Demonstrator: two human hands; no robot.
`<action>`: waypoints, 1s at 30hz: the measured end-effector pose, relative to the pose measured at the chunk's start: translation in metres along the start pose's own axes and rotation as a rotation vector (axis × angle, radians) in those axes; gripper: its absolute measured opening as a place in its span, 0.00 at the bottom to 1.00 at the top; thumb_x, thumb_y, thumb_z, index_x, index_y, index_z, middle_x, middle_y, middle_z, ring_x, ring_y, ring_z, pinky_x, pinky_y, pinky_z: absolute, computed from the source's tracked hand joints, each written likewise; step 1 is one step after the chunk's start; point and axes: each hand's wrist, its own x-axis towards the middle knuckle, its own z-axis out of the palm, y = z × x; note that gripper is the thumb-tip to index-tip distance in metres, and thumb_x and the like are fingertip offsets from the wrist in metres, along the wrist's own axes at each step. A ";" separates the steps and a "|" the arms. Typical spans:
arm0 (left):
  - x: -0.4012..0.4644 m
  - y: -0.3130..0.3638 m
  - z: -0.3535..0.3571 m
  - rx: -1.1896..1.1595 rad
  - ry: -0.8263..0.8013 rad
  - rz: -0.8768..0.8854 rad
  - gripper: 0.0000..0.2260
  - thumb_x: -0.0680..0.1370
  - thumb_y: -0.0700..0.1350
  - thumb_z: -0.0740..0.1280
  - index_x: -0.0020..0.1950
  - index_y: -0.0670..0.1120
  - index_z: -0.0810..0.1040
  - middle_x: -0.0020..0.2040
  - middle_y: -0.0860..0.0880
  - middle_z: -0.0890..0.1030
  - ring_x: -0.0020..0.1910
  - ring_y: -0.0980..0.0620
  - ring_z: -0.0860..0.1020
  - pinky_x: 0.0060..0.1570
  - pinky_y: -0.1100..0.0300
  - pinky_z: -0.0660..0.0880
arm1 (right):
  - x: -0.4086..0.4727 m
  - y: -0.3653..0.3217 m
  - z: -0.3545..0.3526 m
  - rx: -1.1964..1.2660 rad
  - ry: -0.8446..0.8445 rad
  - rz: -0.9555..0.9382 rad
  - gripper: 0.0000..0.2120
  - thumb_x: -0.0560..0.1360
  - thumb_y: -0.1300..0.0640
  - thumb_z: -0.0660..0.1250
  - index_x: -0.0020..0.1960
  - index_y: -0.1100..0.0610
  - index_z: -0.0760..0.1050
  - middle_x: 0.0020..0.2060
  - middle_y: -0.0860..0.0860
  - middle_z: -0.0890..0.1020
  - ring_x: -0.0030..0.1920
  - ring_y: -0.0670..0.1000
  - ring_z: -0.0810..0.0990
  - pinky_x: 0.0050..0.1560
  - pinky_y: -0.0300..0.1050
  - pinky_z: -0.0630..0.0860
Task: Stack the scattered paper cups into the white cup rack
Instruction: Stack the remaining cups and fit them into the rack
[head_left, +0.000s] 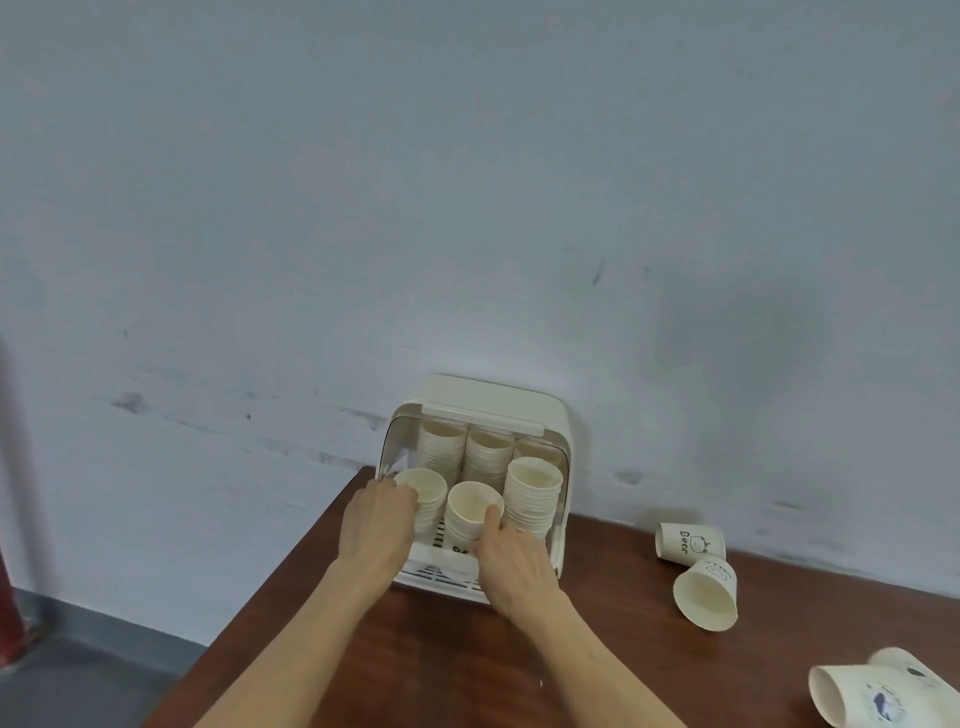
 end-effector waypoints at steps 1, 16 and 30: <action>-0.002 0.001 -0.003 0.003 0.003 -0.001 0.07 0.79 0.41 0.61 0.47 0.45 0.79 0.48 0.45 0.81 0.49 0.44 0.77 0.41 0.56 0.67 | 0.000 0.001 0.001 0.053 0.001 0.017 0.22 0.78 0.63 0.56 0.70 0.65 0.57 0.53 0.60 0.79 0.47 0.63 0.80 0.37 0.50 0.66; -0.063 0.061 -0.039 -0.267 0.088 0.137 0.13 0.81 0.48 0.58 0.62 0.48 0.76 0.51 0.48 0.80 0.52 0.46 0.76 0.46 0.52 0.72 | -0.074 0.038 -0.042 0.458 0.017 0.165 0.28 0.78 0.58 0.53 0.76 0.50 0.48 0.60 0.56 0.73 0.55 0.62 0.76 0.53 0.56 0.74; -0.110 0.143 -0.028 -0.425 -0.071 0.255 0.12 0.82 0.52 0.55 0.60 0.53 0.74 0.53 0.53 0.78 0.55 0.51 0.76 0.51 0.57 0.72 | -0.156 0.112 -0.050 0.543 0.008 0.442 0.27 0.79 0.53 0.53 0.76 0.53 0.52 0.53 0.54 0.78 0.54 0.59 0.77 0.55 0.55 0.73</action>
